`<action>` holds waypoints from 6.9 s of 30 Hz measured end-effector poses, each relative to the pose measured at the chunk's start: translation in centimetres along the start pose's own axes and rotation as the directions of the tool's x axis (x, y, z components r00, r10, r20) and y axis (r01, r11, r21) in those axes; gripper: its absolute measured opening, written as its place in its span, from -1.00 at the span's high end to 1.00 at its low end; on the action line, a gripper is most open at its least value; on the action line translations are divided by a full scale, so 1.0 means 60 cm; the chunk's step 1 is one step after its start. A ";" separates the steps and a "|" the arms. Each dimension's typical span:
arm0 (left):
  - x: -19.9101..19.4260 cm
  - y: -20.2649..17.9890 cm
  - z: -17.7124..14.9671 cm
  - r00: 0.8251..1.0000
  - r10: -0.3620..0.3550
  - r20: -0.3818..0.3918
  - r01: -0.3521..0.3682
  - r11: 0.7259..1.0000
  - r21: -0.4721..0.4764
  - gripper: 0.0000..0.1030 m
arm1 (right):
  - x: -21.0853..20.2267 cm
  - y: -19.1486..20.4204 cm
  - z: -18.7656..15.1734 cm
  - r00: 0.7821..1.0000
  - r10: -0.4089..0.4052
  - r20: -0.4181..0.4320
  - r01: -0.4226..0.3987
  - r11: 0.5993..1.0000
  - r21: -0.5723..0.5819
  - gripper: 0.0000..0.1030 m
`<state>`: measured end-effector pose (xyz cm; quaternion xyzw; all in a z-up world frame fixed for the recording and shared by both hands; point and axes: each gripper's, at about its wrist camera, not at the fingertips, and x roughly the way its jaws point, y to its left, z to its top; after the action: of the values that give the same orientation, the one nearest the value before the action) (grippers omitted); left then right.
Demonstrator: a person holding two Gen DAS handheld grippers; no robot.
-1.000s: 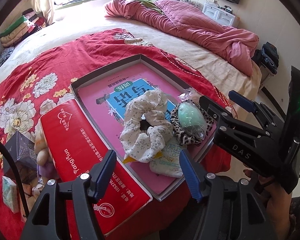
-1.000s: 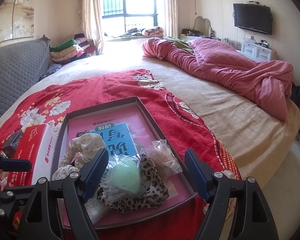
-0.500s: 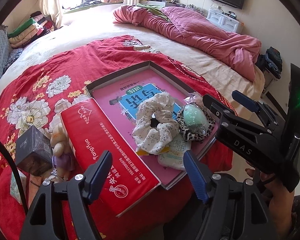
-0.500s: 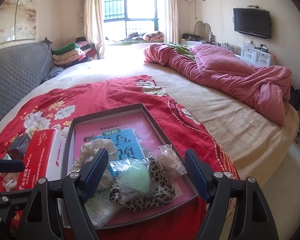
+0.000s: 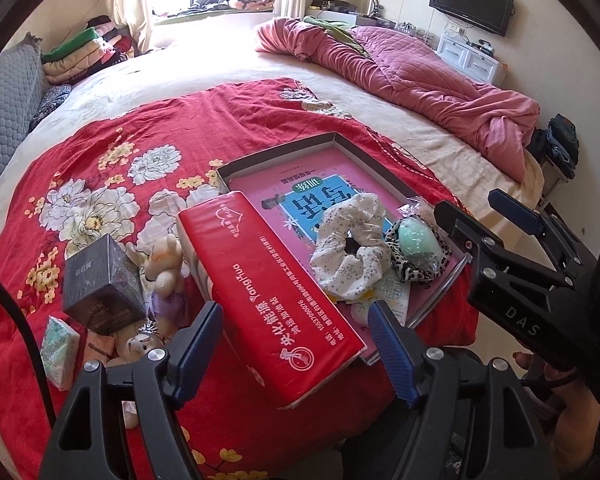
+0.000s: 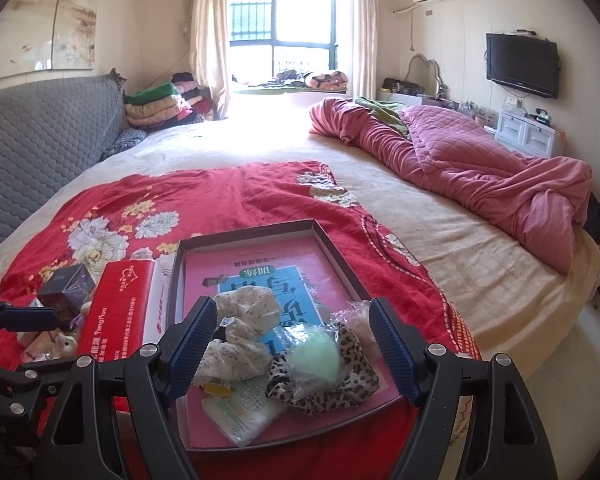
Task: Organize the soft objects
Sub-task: 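Move both open tools back from the tray toward the remaining items, then reach both open tools toward the pink mask packet and the plush bear, then grasp the pink mask packet with left tool while right grasps the cream plush bear, then carry the mask packet with left tool while right carries the bear over the tray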
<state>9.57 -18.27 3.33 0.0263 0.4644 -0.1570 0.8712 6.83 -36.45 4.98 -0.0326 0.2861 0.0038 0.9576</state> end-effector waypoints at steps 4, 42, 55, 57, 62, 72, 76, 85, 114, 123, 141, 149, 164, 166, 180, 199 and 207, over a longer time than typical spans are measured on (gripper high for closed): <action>-0.015 0.019 -0.003 1.000 0.017 0.021 -0.016 1.000 -0.023 -0.45 | -0.013 0.021 0.007 1.000 0.005 0.001 -0.005 0.999 -0.032 -0.54; -0.164 0.251 -0.054 0.975 0.201 0.097 -0.170 0.950 -0.263 -0.46 | -0.109 0.214 0.037 0.980 0.196 0.037 -0.181 0.951 -0.249 -0.55; -0.181 0.295 -0.083 0.972 0.222 0.079 -0.188 0.934 -0.304 -0.47 | -0.119 0.245 0.043 0.968 0.248 0.030 -0.229 0.930 -0.288 -0.55; -0.176 0.301 -0.090 0.973 0.224 0.064 -0.194 0.931 -0.310 -0.47 | -0.120 0.255 0.041 0.965 0.261 0.022 -0.243 0.923 -0.299 -0.55; -0.155 0.321 -0.108 0.975 0.220 0.026 -0.200 0.924 -0.325 -0.47 | -0.114 0.281 0.031 0.956 0.293 -0.013 -0.281 0.901 -0.330 -0.55; -0.102 0.359 -0.153 0.978 0.201 -0.046 -0.204 0.912 -0.356 -0.47 | -0.080 0.326 -0.001 0.950 0.299 -0.094 -0.312 0.875 -0.369 -0.55; -0.084 0.367 -0.165 0.983 0.174 -0.063 -0.185 0.914 -0.360 -0.47 | -0.060 0.343 -0.013 0.947 0.290 -0.134 -0.320 0.871 -0.373 -0.55; -0.046 0.372 -0.182 0.987 0.132 -0.095 -0.157 0.923 -0.351 -0.47 | -0.015 0.396 -0.041 0.918 0.313 -0.241 -0.386 0.844 -0.373 -0.55; 0.027 0.389 -0.172 0.996 0.036 -0.080 -0.061 0.936 -0.347 -0.47 | 0.208 0.455 -0.018 0.849 -0.013 -0.528 -0.214 0.905 -0.366 -0.22; 0.038 0.400 -0.164 0.998 0.009 -0.066 -0.033 0.932 -0.362 -0.47 | 0.266 0.480 -0.025 0.841 -0.149 -0.519 -0.087 0.912 -0.402 -0.19; 0.081 0.379 -0.142 0.988 0.115 -0.101 -0.138 0.956 -0.258 -0.40 | 0.264 0.485 -0.048 0.926 -0.072 -0.370 -0.164 0.807 -0.568 0.34; 0.085 0.401 -0.151 0.996 -0.007 -0.091 -0.024 0.941 -0.337 0.67 | 0.213 0.454 -0.024 0.893 0.125 -0.432 -0.305 0.873 -0.380 0.33; 0.053 0.423 -0.158 0.998 -0.069 -0.004 0.062 0.914 -0.401 1.00 | 0.138 0.398 -0.004 0.896 0.243 -0.372 -0.360 0.888 -0.286 0.33; 0.058 0.426 -0.164 0.996 -0.091 -0.009 0.079 0.905 -0.417 0.99 | 0.133 0.395 0.000 0.895 0.256 -0.364 -0.367 0.888 -0.277 0.33; 0.080 0.402 -0.164 0.993 -0.024 -0.119 -0.020 0.934 -0.357 -0.12 | 0.100 0.371 0.029 0.896 0.325 -0.302 -0.398 0.890 -0.222 0.33; 0.102 0.365 -0.150 0.985 0.056 -0.164 -0.098 0.960 -0.264 0.26 | 0.083 0.326 0.044 0.888 0.383 -0.255 -0.425 0.895 -0.134 0.33; 0.033 0.339 -0.130 0.996 0.045 -0.074 -0.065 0.955 -0.290 0.26 | 0.064 0.314 0.056 0.884 0.410 -0.227 -0.443 0.888 -0.121 0.33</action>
<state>10.38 2.03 -4.74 -0.0843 0.5102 -0.0615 0.8537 11.38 -17.46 4.52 -0.0501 0.3773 0.2359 0.8941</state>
